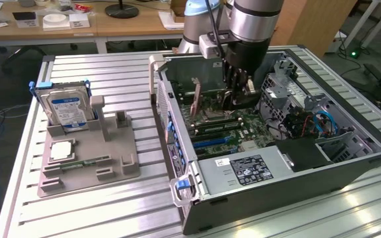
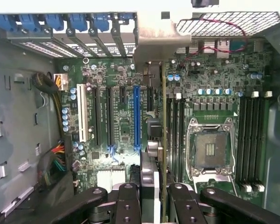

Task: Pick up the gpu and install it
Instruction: 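Insert the gpu into the slot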

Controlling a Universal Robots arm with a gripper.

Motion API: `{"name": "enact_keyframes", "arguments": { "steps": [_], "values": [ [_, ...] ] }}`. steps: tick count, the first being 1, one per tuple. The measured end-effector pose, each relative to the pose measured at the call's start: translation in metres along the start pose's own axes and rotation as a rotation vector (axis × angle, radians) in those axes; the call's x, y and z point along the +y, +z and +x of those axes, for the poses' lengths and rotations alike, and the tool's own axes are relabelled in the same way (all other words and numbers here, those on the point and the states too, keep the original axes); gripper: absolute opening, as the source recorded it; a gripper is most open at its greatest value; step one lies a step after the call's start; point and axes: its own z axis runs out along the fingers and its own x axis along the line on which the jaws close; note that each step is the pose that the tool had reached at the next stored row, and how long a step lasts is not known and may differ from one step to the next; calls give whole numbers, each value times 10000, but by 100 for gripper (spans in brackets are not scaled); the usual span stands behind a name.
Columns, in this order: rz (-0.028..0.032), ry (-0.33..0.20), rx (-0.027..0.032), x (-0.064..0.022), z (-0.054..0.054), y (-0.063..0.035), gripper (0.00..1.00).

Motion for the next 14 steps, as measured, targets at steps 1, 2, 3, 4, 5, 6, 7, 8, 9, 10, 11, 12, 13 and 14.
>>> {"name": "enact_keyframes", "arguments": {
  "steps": [1, 2, 3, 4, 5, 6, 7, 8, 9, 10, 11, 12, 13, 14],
  "values": [
    [0, -1, 0, 7, 0, 19, 28],
    [0, -1, 1, 15, 1, 36, 28],
    [1, -1, 0, 24, 1, 54, 28],
    [0, -1, 0, 33, 2, 71, 28],
    [0, -1, 1, 41, 3, 88, 28],
    [0, 0, 1, 48, 3, 106, 28],
    [0, -1, 1, 54, 3, 123, 28],
    [0, -1, 0, 60, 3, 143, 28],
    [0, -1, 0, 66, 2, 161, 28],
    [0, -1, 0, 69, 3, 179, 28],
    [0, -2, 0, 70, 3, 196, 28],
    [-1, -3, 1, 71, 4, 214, 28],
    [0, -1, 0, 72, 8, 232, 28],
    [-2, -2, 1, 73, 20, 250, 28]
  ]
}}
